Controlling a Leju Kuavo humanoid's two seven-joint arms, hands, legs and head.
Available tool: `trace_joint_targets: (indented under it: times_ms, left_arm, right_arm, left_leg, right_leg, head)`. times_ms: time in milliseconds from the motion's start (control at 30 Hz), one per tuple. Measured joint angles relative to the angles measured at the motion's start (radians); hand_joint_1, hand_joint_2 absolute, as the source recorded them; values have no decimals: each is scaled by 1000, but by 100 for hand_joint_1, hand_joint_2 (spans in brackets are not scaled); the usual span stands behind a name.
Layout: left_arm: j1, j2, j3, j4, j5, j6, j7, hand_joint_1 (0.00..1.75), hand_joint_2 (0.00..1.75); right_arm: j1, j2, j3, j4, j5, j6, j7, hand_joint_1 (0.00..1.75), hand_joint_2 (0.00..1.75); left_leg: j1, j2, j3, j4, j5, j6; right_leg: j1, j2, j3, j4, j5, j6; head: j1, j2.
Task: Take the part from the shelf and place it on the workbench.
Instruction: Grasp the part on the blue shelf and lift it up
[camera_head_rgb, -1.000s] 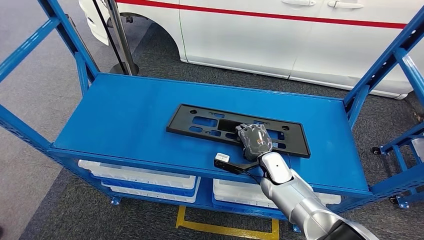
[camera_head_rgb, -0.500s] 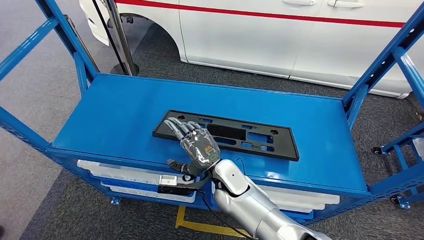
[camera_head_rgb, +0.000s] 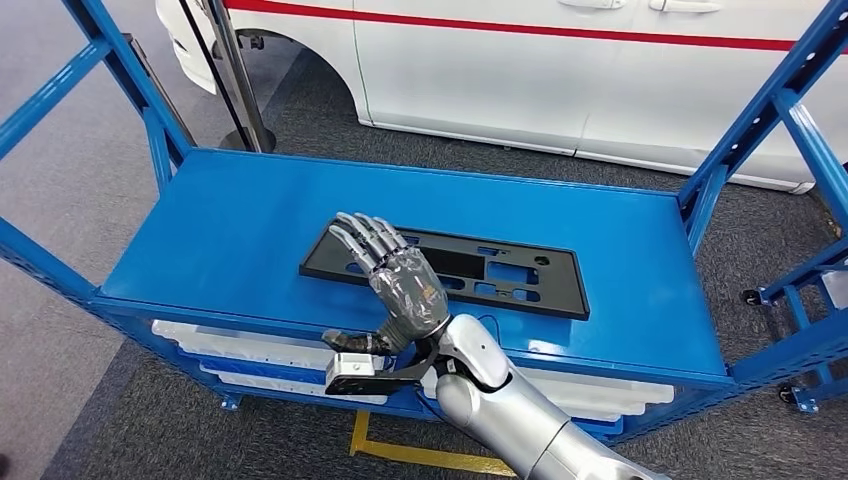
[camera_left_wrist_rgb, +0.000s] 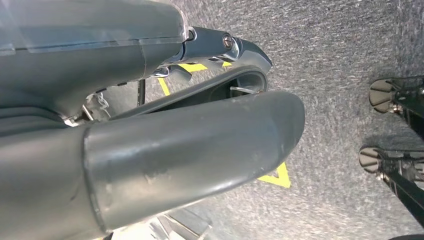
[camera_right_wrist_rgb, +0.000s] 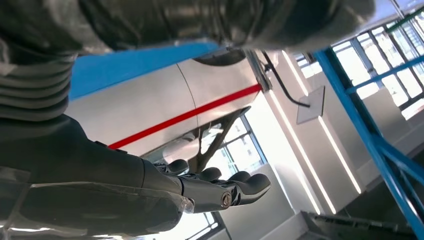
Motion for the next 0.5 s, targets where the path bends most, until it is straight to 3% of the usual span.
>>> trace_joint_targets:
  times_ms: [67, 167, 200, 267, 333, 367, 400, 433, 500]
  left_arm:
    - [15, -9, 35, 1, 50, 24, 22, 0, 0]
    - [50, -77, 120, 3, 168, 143, 47, 0, 0]
    - [63, -112, 147, 4, 197, 199, 47, 0, 0]
    - [83, -180, 194, 5, 235, 284, 43, 0, 0]
    - [91, -228, 220, 6, 252, 309, 42, 0, 0]
    - [93, -245, 229, 6, 258, 310, 42, 0, 0]
    - [93, -253, 235, 6, 262, 305, 42, 0, 0]
    - [94, -257, 240, 5, 264, 292, 42, 0, 0]
    - [97, -253, 245, 5, 264, 256, 42, 0, 0]
  right_arm:
    - [4, -41, -20, -24, 12, -28, 15, 0, 0]
    - [31, -155, -82, -64, 24, -87, 23, 0, 0]
    - [47, -197, -110, -77, 21, -98, 15, 0, 0]
    - [84, -269, -166, -105, 24, -108, 0, 0, 0]
    - [120, -310, -210, -129, 40, -107, -6, 0, 0]
    - [135, -323, -225, -138, 49, -105, -6, 0, 0]
    - [146, -333, -236, -144, 57, -99, -3, 0, 0]
    - [153, -341, -244, -150, 65, -90, 3, 0, 0]
    - [158, -348, -253, -156, 77, -70, 18, 0, 0]
  left_leg:
    - [-1, -1, -7, 9, 1, -14]
    - [-3, -3, -12, 9, 9, -32]
    - [-2, -4, -18, 18, -4, -36]
    - [0, -5, -49, 91, -72, -38]
    - [2, -5, -93, 222, -148, -39]
    - [2, -5, -106, 271, -165, -40]
    - [2, -5, -102, 286, -162, -40]
    - [2, -5, -77, 260, -143, -40]
    - [3, -5, 2, 146, -96, -36]
  right_leg:
    - [4, 0, 30, -70, 19, -6]
    - [5, -1, 24, -82, 26, -24]
    - [2, -2, 21, -86, 34, -33]
    - [-1, -4, 8, -93, 47, -49]
    - [3, -2, -10, -92, 56, -55]
    - [5, -2, -17, -90, 60, -54]
    - [7, -3, -24, -88, 64, -52]
    - [8, -3, -30, -85, 67, -50]
    - [8, -3, -37, -79, 71, -45]
  head:
    - [-1, 0]
    - [-1, 0]
    - [-1, 0]
    - [-1, 0]
    - [-1, 0]
    - [-1, 0]
    - [-1, 0]
    - [-1, 0]
    - [-1, 0]
